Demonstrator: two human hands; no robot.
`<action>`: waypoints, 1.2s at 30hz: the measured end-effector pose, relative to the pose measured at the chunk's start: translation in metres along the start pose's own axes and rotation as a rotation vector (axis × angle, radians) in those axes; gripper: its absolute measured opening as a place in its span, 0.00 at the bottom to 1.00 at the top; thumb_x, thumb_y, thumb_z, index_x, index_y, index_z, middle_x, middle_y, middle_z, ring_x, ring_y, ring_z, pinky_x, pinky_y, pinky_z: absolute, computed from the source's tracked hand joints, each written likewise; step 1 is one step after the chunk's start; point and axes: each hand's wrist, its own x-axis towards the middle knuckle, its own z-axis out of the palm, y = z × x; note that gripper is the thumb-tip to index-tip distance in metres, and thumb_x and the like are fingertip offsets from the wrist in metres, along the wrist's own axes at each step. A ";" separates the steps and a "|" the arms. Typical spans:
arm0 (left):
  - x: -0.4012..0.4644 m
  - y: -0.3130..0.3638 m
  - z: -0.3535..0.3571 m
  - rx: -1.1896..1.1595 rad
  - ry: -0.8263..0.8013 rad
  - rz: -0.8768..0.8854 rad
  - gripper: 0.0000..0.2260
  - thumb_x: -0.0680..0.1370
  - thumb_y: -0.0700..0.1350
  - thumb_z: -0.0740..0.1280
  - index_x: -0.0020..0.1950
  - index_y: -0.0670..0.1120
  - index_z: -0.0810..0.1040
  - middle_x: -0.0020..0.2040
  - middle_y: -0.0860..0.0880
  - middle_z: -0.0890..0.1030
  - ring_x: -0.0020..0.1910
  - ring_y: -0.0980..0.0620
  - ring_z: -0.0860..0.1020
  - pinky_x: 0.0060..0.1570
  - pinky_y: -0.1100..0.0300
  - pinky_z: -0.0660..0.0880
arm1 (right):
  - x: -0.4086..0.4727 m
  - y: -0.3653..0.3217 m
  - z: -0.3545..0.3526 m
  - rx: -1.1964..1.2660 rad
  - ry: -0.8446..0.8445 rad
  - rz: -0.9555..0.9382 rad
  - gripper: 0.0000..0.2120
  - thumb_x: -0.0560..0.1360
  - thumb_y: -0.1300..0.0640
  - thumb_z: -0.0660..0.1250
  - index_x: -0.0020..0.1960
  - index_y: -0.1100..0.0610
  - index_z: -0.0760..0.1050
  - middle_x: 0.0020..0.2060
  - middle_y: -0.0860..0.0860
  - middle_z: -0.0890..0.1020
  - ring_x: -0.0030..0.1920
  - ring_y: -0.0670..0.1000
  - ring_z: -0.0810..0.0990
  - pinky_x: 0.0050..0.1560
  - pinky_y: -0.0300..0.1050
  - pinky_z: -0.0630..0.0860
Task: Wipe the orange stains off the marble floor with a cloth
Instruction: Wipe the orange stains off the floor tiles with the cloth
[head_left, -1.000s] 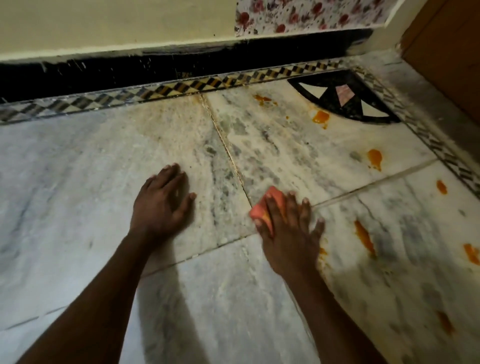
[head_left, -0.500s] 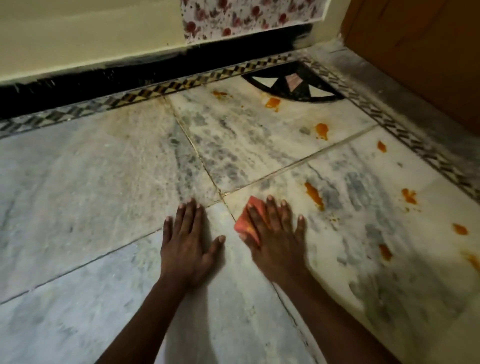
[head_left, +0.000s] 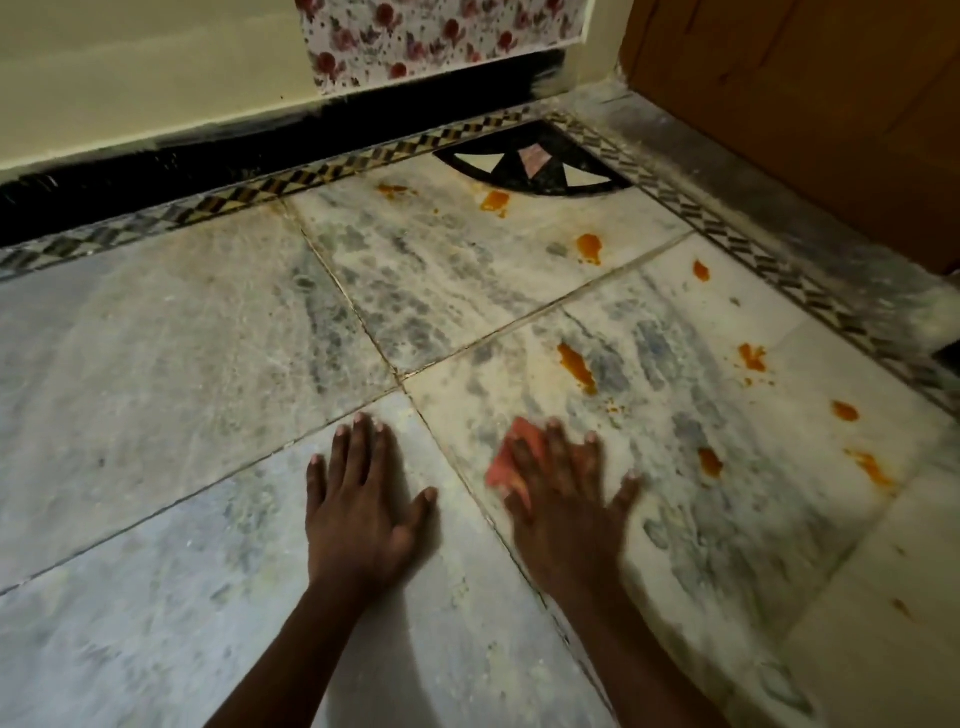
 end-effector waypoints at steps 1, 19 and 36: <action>0.000 0.002 0.001 -0.001 0.001 0.004 0.42 0.80 0.72 0.48 0.88 0.49 0.49 0.88 0.47 0.46 0.88 0.48 0.43 0.85 0.42 0.44 | 0.005 0.013 0.000 -0.014 0.014 0.101 0.29 0.83 0.33 0.46 0.83 0.34 0.53 0.86 0.44 0.51 0.86 0.61 0.46 0.76 0.75 0.34; 0.004 0.059 0.014 -0.099 -0.032 0.095 0.41 0.79 0.70 0.47 0.86 0.48 0.60 0.88 0.43 0.52 0.87 0.43 0.48 0.84 0.41 0.45 | -0.015 0.065 0.000 0.002 0.102 0.305 0.33 0.81 0.31 0.42 0.84 0.37 0.57 0.86 0.47 0.55 0.85 0.64 0.47 0.78 0.78 0.43; 0.012 0.121 0.027 0.020 -0.062 0.129 0.42 0.80 0.71 0.45 0.88 0.47 0.51 0.88 0.41 0.48 0.87 0.41 0.48 0.84 0.40 0.47 | -0.021 0.124 -0.007 -0.102 0.211 0.098 0.33 0.83 0.33 0.52 0.84 0.45 0.60 0.86 0.50 0.56 0.86 0.61 0.50 0.82 0.65 0.41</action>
